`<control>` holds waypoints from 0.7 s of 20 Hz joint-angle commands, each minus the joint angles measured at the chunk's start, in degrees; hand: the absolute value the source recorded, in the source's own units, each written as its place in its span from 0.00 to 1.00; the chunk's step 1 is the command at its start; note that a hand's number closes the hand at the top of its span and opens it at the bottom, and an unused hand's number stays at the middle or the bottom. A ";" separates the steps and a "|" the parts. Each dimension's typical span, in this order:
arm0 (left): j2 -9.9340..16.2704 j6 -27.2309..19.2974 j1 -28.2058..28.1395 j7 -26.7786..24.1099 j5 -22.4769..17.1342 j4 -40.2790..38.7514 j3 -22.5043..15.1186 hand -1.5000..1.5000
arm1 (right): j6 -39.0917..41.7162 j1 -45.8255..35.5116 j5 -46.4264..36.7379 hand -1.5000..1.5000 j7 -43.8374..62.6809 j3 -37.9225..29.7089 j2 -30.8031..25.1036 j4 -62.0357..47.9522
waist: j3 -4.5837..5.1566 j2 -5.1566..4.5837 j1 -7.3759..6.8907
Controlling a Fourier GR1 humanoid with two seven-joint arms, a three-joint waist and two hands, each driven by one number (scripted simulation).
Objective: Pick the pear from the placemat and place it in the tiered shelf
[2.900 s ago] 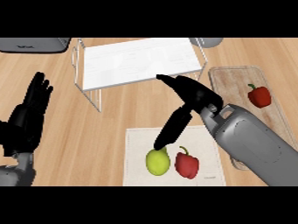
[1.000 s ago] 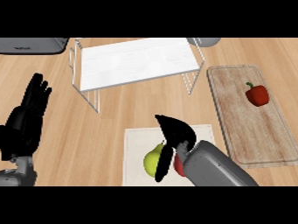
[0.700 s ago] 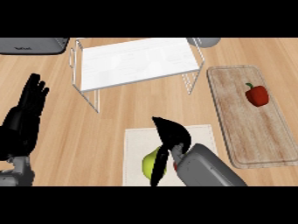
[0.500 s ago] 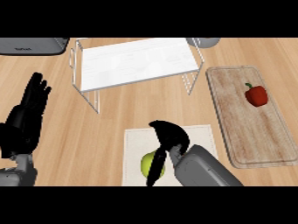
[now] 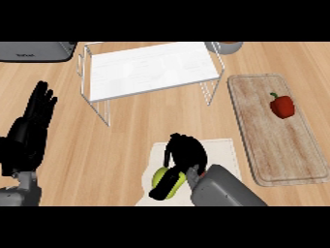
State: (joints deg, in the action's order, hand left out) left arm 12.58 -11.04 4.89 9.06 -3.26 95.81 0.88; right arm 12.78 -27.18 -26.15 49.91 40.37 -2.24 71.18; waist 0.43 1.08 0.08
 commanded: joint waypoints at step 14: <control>0.41 1.22 3.09 2.95 0.05 -0.07 1.05 0.50 | -22.94 -16.37 -1.13 1.00 19.14 22.10 2.22 9.79 | -0.43 -1.07 -1.90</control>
State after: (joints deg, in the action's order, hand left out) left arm 12.00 -10.29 6.04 9.17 -2.59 95.53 0.90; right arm -5.55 -39.52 -30.44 60.84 61.13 -0.51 76.63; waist 0.03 0.03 -1.77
